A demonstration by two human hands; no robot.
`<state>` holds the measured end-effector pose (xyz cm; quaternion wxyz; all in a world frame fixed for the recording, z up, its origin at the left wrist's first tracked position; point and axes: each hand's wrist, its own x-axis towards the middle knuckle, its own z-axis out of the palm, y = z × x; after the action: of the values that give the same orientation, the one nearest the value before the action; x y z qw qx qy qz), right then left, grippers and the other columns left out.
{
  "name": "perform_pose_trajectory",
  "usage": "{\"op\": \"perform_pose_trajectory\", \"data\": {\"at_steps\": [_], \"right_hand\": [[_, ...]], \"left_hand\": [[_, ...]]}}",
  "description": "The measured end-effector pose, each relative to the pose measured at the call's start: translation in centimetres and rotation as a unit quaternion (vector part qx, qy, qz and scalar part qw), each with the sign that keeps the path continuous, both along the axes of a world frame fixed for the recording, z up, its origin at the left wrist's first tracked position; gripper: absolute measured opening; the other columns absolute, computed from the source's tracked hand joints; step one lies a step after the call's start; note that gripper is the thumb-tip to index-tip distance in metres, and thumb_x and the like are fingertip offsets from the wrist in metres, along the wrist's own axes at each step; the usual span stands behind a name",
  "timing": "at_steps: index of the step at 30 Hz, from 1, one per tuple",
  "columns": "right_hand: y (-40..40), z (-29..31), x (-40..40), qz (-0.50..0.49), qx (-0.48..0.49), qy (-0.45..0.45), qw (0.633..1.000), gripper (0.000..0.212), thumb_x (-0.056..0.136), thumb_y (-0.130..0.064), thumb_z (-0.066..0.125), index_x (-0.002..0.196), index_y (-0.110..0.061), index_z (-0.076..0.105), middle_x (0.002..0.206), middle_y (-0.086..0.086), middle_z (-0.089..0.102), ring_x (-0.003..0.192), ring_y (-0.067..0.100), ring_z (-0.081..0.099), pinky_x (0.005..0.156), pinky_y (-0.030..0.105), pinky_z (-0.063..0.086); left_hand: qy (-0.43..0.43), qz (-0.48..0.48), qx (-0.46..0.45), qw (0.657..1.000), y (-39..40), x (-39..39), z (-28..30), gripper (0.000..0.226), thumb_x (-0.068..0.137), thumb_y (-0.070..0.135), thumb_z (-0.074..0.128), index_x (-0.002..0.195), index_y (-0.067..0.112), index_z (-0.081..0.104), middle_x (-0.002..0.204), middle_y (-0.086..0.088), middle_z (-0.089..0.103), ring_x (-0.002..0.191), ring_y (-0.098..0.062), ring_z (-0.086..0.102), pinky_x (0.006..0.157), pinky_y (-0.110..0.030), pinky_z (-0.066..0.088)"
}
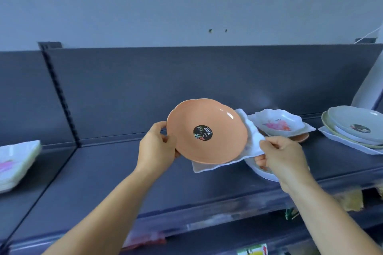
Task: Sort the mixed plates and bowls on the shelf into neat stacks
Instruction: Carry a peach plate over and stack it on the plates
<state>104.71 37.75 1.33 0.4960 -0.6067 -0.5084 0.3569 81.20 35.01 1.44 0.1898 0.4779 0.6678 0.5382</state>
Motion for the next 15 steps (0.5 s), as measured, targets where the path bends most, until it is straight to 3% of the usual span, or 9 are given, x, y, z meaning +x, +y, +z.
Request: {"op": "perform_pose_trajectory", "data": {"at_steps": [5, 12, 15], "right_hand": [[-2.1, 0.0, -6.6, 0.058, 0.007, -0.015, 0.998, 0.014, 0.089, -0.011, 0.052, 0.087, -0.011, 0.066, 0.062, 0.006, 0.067, 0.057, 0.021, 0.063, 0.084, 0.047, 0.056], [-7.1, 0.1, -16.8, 0.119, -0.001, -0.003, 0.993, 0.014, 0.088, -0.012, 0.052, 0.095, -0.012, 0.065, 0.068, 0.006, 0.070, 0.061, 0.022, 0.067, 0.085, 0.046, 0.056], [-9.7, 0.2, -21.1, 0.141, -0.001, 0.008, 0.990, 0.014, 0.090, -0.012, 0.052, 0.099, -0.011, 0.063, 0.071, 0.006, 0.069, 0.062, 0.022, 0.066, 0.084, 0.042, 0.054]], "left_hand": [[-0.001, 0.058, 0.004, 0.998, -4.8, -6.1, -0.1, 0.032, 0.093, 0.012, 0.048, 0.123, 0.021, 0.054, 0.080, -0.011, 0.073, 0.045, -0.004, 0.064, 0.041, -0.007, 0.045], [-0.029, 0.111, 0.013, 0.993, -12.8, -15.4, 0.1, 0.031, 0.092, 0.009, 0.050, 0.121, 0.016, 0.057, 0.087, -0.020, 0.070, 0.063, -0.020, 0.068, 0.043, -0.011, 0.048], [-0.027, 0.129, 0.009, 0.991, -16.4, -19.2, 0.2, 0.029, 0.094, 0.010, 0.049, 0.121, 0.016, 0.057, 0.087, -0.021, 0.069, 0.057, -0.016, 0.065, 0.040, -0.009, 0.045]]}}
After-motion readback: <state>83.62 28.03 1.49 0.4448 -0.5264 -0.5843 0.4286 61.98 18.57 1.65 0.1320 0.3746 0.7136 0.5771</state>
